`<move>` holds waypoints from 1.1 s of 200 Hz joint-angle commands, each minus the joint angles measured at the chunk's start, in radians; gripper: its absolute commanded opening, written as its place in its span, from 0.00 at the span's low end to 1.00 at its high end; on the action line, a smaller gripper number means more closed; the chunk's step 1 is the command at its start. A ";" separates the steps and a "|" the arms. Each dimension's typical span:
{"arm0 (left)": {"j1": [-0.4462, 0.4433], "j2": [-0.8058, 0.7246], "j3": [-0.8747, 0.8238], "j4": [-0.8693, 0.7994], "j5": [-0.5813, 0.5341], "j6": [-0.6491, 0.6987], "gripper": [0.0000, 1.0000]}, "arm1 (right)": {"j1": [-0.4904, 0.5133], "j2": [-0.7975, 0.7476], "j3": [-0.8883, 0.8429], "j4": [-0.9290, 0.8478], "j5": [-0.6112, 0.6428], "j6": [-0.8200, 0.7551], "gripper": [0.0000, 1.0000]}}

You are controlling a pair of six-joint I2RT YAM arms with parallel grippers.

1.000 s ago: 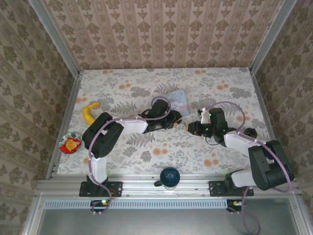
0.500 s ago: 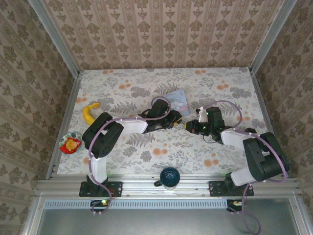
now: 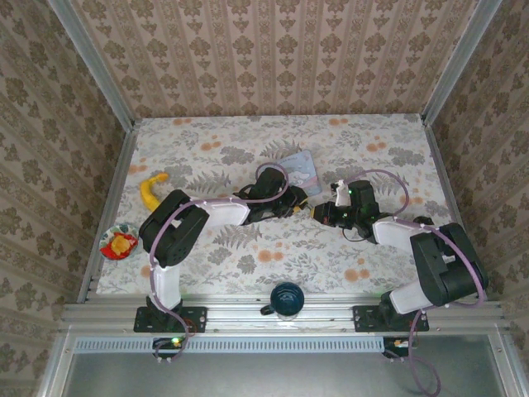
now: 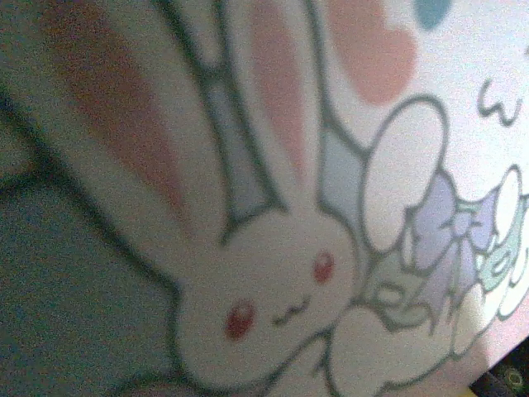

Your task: Unlock the padlock with the key

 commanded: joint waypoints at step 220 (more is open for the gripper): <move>0.009 0.068 -0.039 -0.068 0.076 -0.109 0.00 | 0.038 -0.061 -0.044 -0.012 0.018 0.013 0.00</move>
